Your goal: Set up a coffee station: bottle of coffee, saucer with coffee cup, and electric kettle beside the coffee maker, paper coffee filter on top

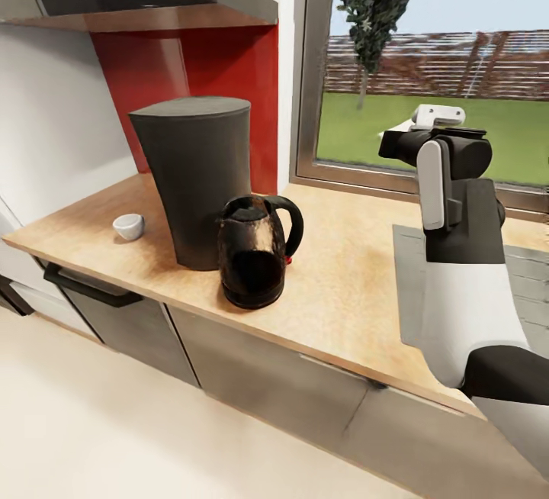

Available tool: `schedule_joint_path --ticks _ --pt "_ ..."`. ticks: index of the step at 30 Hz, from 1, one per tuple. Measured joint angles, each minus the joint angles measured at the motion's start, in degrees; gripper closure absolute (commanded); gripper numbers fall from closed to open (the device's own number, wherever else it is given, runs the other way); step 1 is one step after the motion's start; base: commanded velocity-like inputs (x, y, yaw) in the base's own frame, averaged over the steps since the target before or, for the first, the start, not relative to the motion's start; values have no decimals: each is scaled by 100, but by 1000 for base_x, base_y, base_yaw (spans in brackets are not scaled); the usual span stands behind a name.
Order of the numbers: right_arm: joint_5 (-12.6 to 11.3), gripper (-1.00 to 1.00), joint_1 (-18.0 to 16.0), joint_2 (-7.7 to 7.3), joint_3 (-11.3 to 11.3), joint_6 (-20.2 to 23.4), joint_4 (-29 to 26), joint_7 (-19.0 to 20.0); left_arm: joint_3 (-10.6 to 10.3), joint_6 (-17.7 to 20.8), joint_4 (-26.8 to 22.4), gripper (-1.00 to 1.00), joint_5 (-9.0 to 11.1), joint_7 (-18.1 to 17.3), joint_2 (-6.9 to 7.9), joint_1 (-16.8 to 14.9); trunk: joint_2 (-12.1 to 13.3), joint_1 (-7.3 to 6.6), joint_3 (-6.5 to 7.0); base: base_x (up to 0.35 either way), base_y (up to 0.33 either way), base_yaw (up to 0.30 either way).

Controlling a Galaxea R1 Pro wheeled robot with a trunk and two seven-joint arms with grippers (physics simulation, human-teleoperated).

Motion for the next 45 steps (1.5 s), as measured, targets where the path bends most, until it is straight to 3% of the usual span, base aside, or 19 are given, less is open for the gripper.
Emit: schedule_joint_path --ticks 22,26,29,45 --pt "-7 100 35 -44 5 5 -4 -1 0 9 -10 -100 0 0 -1 1 0 -3 27 -59 -7 37" --pt "85 100 41 -51 5 5 -6 -1 0 9 -10 -100 0 0 1 1 0 -3 27 -45 -35 0" --pt "341 100 42 -54 7 4 -13 -7 -1 7 -10 -100 0 -3 0 0 0 -1 27 -193 -149 0" --pt "404 100 43 -54 12 3 -23 -12 -2 3 -16 -100 0 -8 1 0 0 -1 27 -140 -129 9"
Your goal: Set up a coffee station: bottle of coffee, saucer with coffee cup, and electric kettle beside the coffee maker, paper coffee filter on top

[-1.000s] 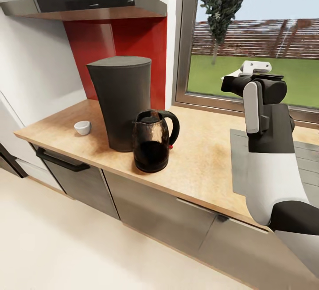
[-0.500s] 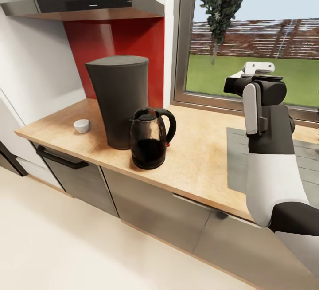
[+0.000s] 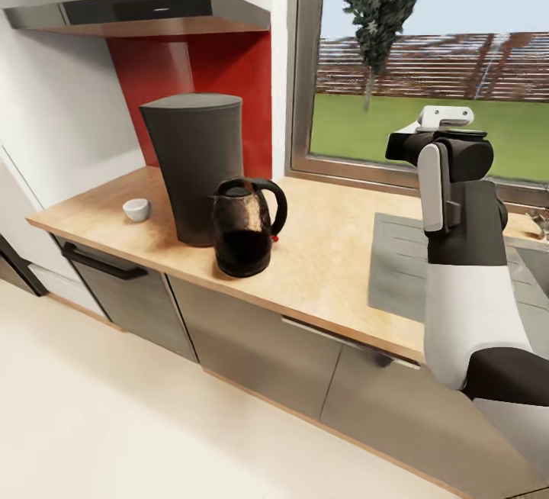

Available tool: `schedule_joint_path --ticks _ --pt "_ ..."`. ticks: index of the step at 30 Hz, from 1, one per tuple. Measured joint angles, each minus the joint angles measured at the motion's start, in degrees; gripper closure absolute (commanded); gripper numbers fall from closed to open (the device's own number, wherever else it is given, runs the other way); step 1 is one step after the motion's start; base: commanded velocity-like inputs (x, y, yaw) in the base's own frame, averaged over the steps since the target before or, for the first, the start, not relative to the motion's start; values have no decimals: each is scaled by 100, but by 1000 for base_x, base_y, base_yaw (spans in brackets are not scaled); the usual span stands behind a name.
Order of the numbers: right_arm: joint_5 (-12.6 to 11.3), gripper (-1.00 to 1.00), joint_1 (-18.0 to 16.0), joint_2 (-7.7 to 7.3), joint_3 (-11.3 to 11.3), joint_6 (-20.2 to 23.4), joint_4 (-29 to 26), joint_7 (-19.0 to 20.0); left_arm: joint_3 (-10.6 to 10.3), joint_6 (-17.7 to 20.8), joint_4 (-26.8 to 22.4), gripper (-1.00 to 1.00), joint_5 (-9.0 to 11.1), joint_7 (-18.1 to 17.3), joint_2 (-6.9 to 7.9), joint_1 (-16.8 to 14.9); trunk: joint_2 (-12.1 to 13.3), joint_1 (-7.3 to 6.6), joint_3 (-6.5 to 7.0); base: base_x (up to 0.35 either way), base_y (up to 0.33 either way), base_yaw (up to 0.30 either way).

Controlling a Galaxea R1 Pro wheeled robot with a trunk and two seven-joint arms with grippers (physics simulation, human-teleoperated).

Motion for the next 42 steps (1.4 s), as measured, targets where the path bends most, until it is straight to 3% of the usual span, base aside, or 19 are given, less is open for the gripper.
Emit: schedule_joint_path --ticks 18,28,35,40,42 --pt "7 100 84 0 1 0 -3 -2 0 -4 5 -100 0 0 -1 0 0 0 0 -166 -146 95" --pt "-33 100 395 0 1 -9 -358 74 2 3 -3 -100 0 0 -1 1 0 -2 0 -94 -80 167" --pt "-117 100 609 0 -4 -17 -753 963 -5 4 3 -100 0 0 1 1 0 -2 0 -2 -1 156" --pt "-156 100 773 12 -4 -27 -837 1201 -10 -1 8 -100 -3 0 -2 1 0 -2 0 0 0 25" --pt "-351 100 815 15 -13 -24 -860 1750 -17 -2 12 -100 -10 0 -2 0 0 -2 0 0 0 5"
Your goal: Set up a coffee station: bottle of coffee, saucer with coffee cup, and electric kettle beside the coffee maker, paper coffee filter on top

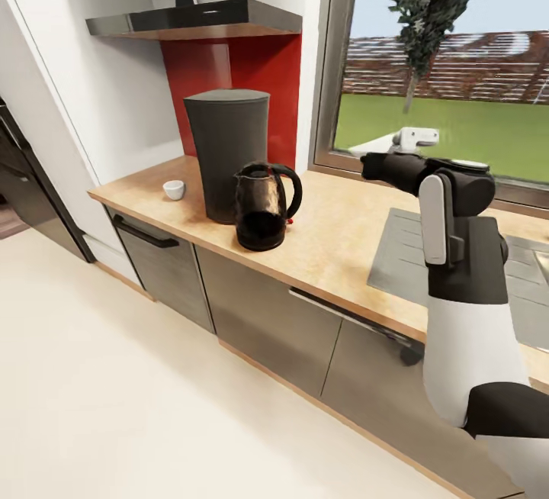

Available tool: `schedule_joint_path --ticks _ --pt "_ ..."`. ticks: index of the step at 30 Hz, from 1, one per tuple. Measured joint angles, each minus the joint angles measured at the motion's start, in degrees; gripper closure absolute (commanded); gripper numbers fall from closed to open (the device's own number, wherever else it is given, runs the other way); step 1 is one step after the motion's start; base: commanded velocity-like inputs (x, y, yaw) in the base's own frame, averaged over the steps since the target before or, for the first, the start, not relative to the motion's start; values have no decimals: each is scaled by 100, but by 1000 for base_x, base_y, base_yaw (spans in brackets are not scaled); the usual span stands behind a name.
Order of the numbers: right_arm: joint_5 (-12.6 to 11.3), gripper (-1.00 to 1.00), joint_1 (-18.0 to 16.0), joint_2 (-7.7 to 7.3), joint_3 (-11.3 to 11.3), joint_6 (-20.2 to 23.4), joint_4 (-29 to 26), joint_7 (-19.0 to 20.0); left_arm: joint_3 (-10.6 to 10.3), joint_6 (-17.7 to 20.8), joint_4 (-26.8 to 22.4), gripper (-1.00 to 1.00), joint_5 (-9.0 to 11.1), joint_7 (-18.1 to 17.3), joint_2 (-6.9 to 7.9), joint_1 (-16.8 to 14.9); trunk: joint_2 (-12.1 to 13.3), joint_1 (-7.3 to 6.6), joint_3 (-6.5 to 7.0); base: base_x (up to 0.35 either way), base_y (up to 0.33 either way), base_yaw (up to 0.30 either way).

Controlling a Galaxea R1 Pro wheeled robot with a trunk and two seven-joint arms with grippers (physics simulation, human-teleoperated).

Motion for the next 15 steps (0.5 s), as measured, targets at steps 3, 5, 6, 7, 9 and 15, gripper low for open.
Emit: schedule_joint_path --ticks 3,5,6,7,9,15 --pt "-39 100 107 -5 -63 -16 -8 1043 -3 0 4 -100 -5 0 0 0 0 0 0 0 0 2" --pt "-61 100 213 -11 -385 -30 -11 1746 -6 0 7 -100 -10 0 0 0 0 0 0 0 0 0" --pt "-69 100 230 -12 -476 -31 -12 1903 -7 -1 8 -100 -11 0 0 0 0 0 0 0 0 0" --pt "-78 100 254 -14 -620 -34 -12 2190 -7 -1 8 -100 -12 0 0 0 0 0 0 -5 0 0" --pt "-53 100 365 -14 -811 -46 -13 2750 -7 -1 10 -100 -13 0 0 0 0 1 0 -56 -36 0" --pt "-33 100 618 -15 -891 -61 -13 3025 -8 -7 11 -100 -14 0 0 0 0 2 0 -164 -127 0"
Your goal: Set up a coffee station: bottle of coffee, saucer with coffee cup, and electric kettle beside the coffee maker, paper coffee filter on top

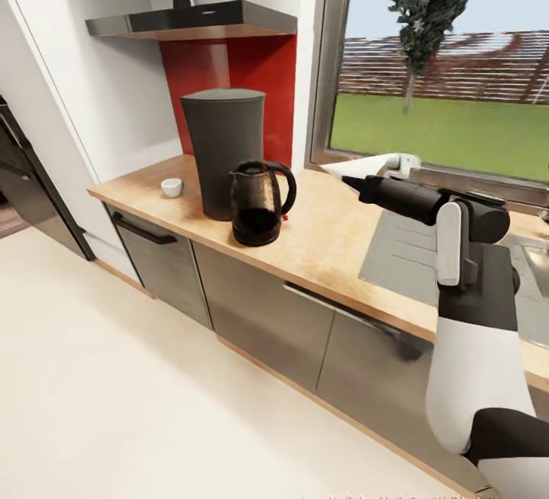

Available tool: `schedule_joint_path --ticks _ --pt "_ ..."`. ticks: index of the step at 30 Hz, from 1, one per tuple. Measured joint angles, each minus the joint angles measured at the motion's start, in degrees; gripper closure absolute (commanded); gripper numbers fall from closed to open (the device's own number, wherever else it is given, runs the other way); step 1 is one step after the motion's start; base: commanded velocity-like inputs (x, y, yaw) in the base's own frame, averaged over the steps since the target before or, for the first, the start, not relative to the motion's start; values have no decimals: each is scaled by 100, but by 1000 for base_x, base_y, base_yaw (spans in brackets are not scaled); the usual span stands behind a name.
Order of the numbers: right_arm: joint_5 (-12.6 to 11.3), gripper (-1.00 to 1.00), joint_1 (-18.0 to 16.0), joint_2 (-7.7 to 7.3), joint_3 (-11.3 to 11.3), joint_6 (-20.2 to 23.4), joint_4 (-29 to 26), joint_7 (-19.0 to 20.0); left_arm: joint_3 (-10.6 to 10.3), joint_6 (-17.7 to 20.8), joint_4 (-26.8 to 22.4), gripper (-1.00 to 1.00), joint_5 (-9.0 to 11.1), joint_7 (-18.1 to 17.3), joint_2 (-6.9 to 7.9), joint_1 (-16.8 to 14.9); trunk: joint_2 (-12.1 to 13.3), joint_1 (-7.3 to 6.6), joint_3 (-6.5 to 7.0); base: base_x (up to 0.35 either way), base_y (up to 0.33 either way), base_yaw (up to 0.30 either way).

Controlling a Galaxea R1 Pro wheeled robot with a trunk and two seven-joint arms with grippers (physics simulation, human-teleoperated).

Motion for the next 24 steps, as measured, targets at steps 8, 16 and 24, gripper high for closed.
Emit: schedule_joint_path --ticks 8,16,24 --pt "-6 100 395 0 17 -81 1 278 -1 -2 -7 -100 0 0 0 1 0 -2 0 -29 -23 63" --pt "-15 100 919 -1 48 -304 0 498 -10 -2 -4 -100 0 0 0 1 0 -2 0 -1 0 53" --pt "-19 100 1006 -1 149 -296 0 504 -29 -2 2 -100 -7 0 -2 1 0 -2 0 0 0 2"
